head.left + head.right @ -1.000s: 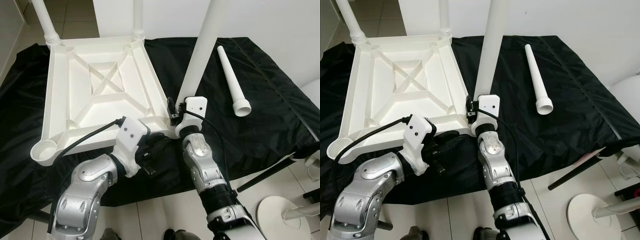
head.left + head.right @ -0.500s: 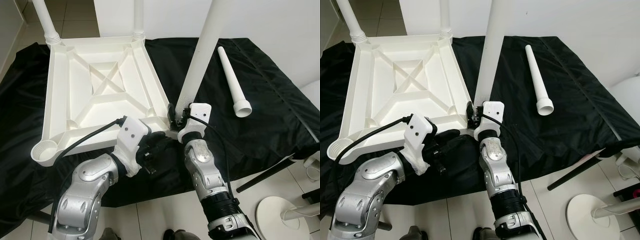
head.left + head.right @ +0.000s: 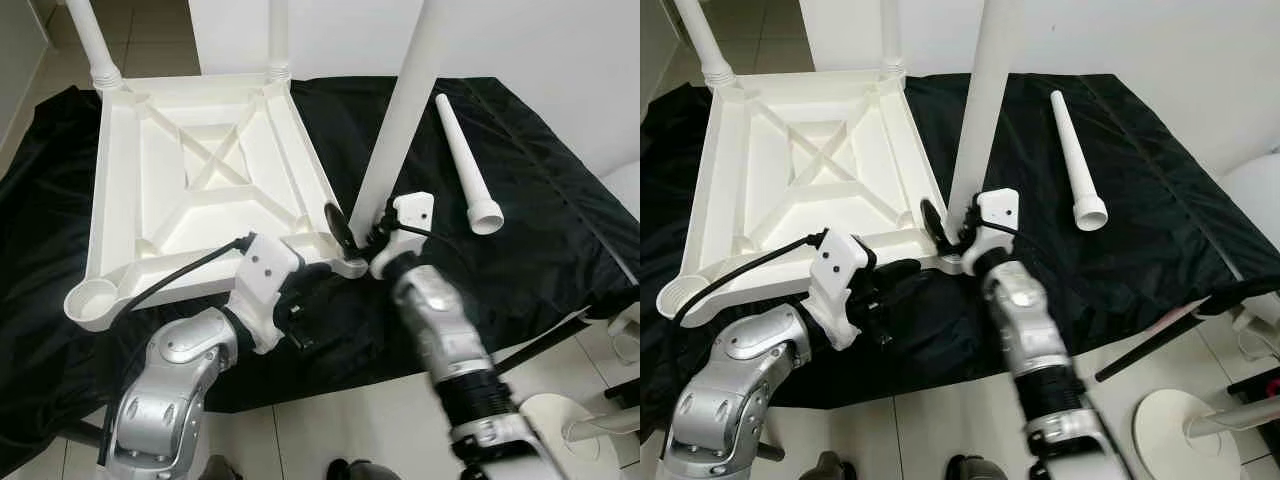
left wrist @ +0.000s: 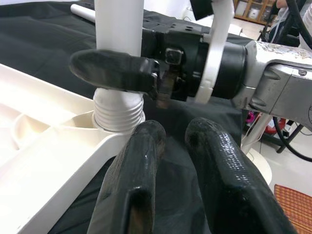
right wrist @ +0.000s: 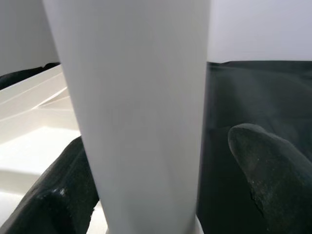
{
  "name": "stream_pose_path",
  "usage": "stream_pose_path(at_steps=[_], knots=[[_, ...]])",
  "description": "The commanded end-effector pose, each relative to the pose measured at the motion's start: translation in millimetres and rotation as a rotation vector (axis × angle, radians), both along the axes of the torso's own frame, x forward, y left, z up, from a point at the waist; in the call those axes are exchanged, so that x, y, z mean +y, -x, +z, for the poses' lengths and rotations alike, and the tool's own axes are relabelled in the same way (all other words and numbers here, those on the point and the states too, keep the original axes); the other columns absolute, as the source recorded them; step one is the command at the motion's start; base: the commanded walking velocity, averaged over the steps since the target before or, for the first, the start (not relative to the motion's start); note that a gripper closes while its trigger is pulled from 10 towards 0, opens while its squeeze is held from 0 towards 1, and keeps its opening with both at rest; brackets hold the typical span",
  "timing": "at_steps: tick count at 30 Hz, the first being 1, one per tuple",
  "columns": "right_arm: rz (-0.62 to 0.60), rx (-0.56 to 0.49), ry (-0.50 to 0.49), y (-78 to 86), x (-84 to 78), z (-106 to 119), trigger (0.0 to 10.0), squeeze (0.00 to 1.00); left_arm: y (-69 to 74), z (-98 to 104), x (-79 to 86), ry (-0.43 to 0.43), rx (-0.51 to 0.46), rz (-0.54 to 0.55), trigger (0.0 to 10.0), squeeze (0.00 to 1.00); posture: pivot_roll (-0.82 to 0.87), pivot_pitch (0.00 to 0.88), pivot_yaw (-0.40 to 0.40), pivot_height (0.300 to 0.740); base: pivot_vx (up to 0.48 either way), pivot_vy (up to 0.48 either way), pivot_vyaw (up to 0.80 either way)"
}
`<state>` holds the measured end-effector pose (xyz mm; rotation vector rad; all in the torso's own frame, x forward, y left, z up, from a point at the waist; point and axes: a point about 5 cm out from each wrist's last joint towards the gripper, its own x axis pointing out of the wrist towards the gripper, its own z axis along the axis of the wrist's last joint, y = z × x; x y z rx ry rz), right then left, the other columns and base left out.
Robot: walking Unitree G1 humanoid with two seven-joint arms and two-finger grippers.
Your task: Building children table
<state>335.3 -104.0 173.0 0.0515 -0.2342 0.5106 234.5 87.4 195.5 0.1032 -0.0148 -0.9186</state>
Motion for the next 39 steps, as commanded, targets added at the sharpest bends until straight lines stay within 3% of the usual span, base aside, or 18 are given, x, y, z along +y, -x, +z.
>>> stream_pose_path(at_steps=[1,6,10,12,24,26,27,28,29,30,31,32,38,39], knots=[[0.052,0.015,0.032,-3.1,-1.4,-5,10.0,0.00,-3.7,-3,0.8,0.001,-0.002,0.114,10.0,0.00,0.02,0.091,-0.033,0.740,0.000,0.000,0.00],[0.146,-0.011,0.094,-8.9,-5.3,-2,10.0,0.00,-2.8,-3,-2.7,-0.004,-0.005,0.109,10.0,0.00,0.02,0.098,-0.030,0.740,0.000,0.000,0.00],[0.265,0.019,0.110,-9.9,-1.0,-3,10.0,0.00,-3.8,-2,-3.2,-0.004,-0.007,0.109,10.0,0.00,0.02,0.103,-0.026,0.740,0.000,0.000,0.00],[0.302,0.027,0.163,-16.7,-0.7,-4,10.0,0.00,-4.5,-2,-3.2,-0.005,-0.011,0.113,10.0,0.00,0.03,0.114,-0.025,0.740,0.000,0.000,0.00],[0.361,0.050,0.233,-28.8,-7.4,-3,10.0,0.00,-4.6,-8,-4.6,-0.038,-0.015,0.151,10.0,0.00,0.03,0.127,-0.032,0.740,0.000,0.000,0.00],[0.371,0.057,0.243,-30.1,-9.6,-4,6.0,0.00,-4.2,-8,-5.4,-0.038,-0.018,0.151,10.0,0.00,0.03,0.128,-0.033,0.740,0.000,0.000,0.00],[0.373,0.057,0.247,-30.6,-10.3,-5,6.0,0.00,-4.2,-8,-5.5,-0.038,-0.018,0.151,10.0,0.00,0.03,0.128,-0.033,0.740,0.000,0.000,0.00],[0.374,0.060,0.244,-30.9,-11.0,-5,4.2,0.00,-4.3,-7,-5.6,-0.038,-0.019,0.151,10.0,0.00,0.03,0.129,-0.034,0.740,0.000,0.000,0.00],[0.375,0.062,0.242,-31.0,-11.5,-6,4.2,0.00,-4.4,-7,-5.6,-0.038,-0.020,0.152,10.0,0.00,0.03,0.129,-0.034,0.740,0.000,0.000,0.00],[0.377,0.068,0.240,-31.1,-12.0,-6,1.6,0.00,-4.6,-7,-5.6,-0.037,-0.021,0.152,10.0,0.00,0.03,0.129,-0.034,0.740,0.000,0.000,0.00],[0.378,0.072,0.240,-31.1,-12.4,-7,1.6,0.00,-4.7,-7,-5.6,-0.037,-0.021,0.153,10.0,0.00,0.03,0.129,-0.034,0.740,0.000,0.000,0.00],[0.383,0.079,0.235,-31.5,-15.0,-8,0.0,0.00,-5.2,-6,-5.5,-0.035,-0.023,0.152,10.0,0.00,0.03,0.129,-0.034,0.740,0.000,0.000,0.00],[0.371,0.085,0.255,-32.3,-18.4,-11,0.0,0.00,-4.6,-6,-5.4,-0.039,-0.026,0.149,10.0,0.00,0.03,0.134,-0.030,0.740,0.000,0.000,0.00],[0.365,0.096,0.252,-32.8,-19.1,-12,2.8,0.00,-4.3,-6,-5.4,-0.039,-0.026,0.149,10.0,0.00,0.03,0.135,-0.030,0.740,0.000,0.000,0.00]])
